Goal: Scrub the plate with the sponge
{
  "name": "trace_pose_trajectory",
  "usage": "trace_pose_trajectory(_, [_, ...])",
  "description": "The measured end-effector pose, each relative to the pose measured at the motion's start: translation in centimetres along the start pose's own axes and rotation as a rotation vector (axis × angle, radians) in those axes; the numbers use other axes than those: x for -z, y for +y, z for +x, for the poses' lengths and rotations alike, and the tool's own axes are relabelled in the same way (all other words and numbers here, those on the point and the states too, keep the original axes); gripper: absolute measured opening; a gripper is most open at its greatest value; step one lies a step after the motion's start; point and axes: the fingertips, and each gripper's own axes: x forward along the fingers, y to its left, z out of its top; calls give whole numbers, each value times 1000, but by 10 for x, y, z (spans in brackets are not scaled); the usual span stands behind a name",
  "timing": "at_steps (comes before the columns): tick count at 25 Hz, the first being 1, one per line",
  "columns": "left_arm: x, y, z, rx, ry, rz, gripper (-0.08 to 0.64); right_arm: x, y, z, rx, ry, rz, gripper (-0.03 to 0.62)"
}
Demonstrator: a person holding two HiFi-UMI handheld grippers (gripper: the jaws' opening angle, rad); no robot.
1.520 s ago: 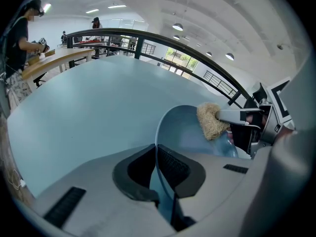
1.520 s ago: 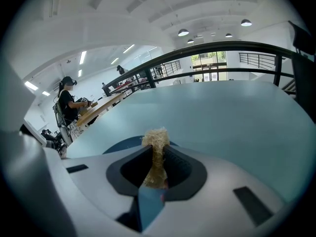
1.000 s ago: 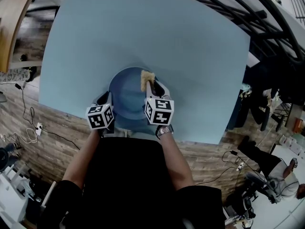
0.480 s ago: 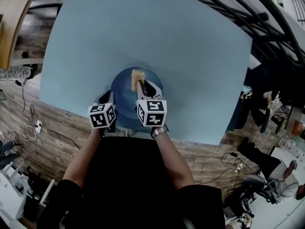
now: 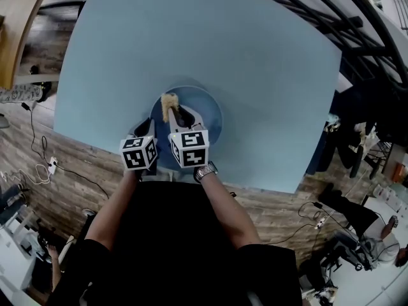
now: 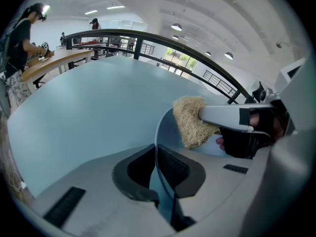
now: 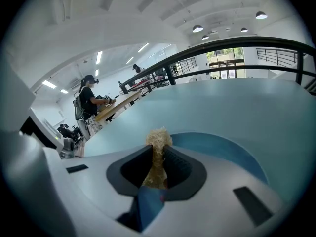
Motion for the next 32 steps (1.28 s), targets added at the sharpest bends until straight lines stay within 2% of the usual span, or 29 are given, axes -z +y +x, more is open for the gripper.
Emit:
trace_pose_trajectory(15, [1, 2, -2, -5, -3, 13, 6, 5, -3, 14, 44, 19, -84, 69])
trace_pose_trajectory(32, [2, 4, -2, -11, -9, 9, 6, 4, -29, 10, 105, 18, -78, 69])
